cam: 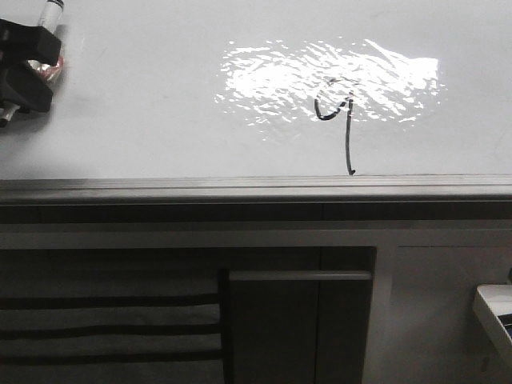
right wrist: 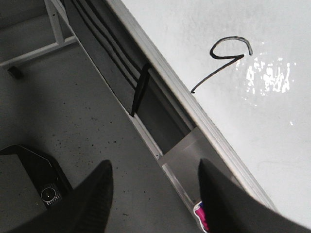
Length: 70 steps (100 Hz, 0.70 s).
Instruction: Write number 9 on whiteboard
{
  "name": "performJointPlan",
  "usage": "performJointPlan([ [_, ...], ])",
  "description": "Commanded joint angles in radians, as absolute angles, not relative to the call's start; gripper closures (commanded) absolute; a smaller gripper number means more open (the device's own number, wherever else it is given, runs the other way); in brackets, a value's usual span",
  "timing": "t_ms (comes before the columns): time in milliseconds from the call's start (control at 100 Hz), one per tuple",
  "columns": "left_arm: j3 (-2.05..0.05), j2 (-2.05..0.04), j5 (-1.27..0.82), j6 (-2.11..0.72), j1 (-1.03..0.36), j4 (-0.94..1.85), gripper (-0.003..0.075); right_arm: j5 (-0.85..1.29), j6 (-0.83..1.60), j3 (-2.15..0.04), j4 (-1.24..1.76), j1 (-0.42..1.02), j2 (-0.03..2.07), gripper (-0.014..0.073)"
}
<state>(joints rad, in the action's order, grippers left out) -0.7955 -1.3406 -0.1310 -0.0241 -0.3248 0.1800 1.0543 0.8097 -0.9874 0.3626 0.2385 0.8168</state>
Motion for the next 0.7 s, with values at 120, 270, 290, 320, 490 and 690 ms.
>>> performJointPlan([
  [120, -0.820, -1.319, -0.052, -0.015, -0.321, 0.190, 0.0417, 0.999, 0.812, -1.008, 0.379, 0.230, 0.814, 0.0245],
  [270, -0.821, -1.319, -0.050, -0.015, -0.321, 0.190, 0.0318, 0.994, 0.812, -1.008, 0.379, 0.230, 0.814, 0.0246],
  [290, -0.821, -1.317, -0.050, -0.015, -0.321, 0.190, 0.0318, 0.994, 0.812, -1.008, 0.379, 0.230, 0.814, 0.0246],
  [320, -0.822, -1.312, -0.053, -0.015, -0.321, 0.190, 0.0318, 0.992, 0.812, -1.008, 0.379, 0.230, 0.814, 0.0247],
  [490, -0.846, -1.216, -0.132, -0.016, -0.323, 0.190, 0.0318, 0.999, 0.732, -1.010, 0.375, 0.230, 0.786, 0.0251],
  [690, -0.848, -0.974, -0.340, -0.066, -0.323, 0.126, 0.0327, 1.046, 0.382, -1.010, 0.205, 0.230, 0.728, 0.0252],
])
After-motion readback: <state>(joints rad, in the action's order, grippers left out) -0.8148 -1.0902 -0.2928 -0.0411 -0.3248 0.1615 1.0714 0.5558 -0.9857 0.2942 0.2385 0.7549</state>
